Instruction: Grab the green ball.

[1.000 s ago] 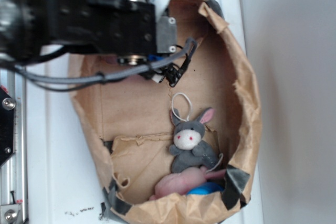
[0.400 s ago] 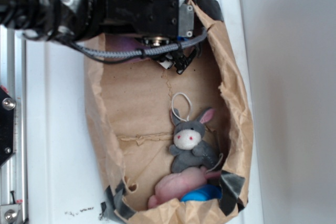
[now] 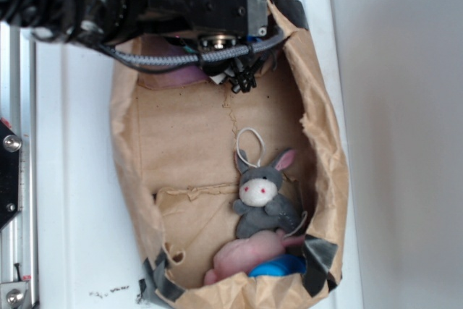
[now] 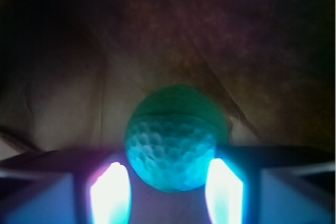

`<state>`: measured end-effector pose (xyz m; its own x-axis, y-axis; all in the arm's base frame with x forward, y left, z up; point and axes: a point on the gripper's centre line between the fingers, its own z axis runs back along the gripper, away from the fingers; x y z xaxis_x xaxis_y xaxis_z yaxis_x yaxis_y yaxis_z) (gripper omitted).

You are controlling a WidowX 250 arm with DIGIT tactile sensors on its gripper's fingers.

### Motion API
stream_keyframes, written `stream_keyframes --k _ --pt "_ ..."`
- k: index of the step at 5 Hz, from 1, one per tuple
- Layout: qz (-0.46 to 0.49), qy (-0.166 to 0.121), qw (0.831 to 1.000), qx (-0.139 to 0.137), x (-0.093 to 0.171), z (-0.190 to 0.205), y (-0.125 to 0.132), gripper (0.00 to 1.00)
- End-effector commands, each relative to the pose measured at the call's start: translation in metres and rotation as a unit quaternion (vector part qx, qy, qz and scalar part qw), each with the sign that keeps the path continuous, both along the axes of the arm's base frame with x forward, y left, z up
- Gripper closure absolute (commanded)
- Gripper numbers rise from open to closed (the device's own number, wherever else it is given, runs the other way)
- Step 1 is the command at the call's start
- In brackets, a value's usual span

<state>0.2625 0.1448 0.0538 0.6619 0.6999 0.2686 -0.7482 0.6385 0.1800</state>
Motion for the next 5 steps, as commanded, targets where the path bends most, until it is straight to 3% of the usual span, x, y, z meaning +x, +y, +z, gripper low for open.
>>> stream_keyframes --k 1,3,5 --pt "-0.009 -0.025 1.0 0.017 0.006 0.022 0.003 1.0" --pt "-0.028 -0.035 0.999 -0.003 0.007 0.034 -0.003 1.0" --pt "-0.097 -0.093 0.987 -0.083 0.009 0.087 -0.029 1.0"
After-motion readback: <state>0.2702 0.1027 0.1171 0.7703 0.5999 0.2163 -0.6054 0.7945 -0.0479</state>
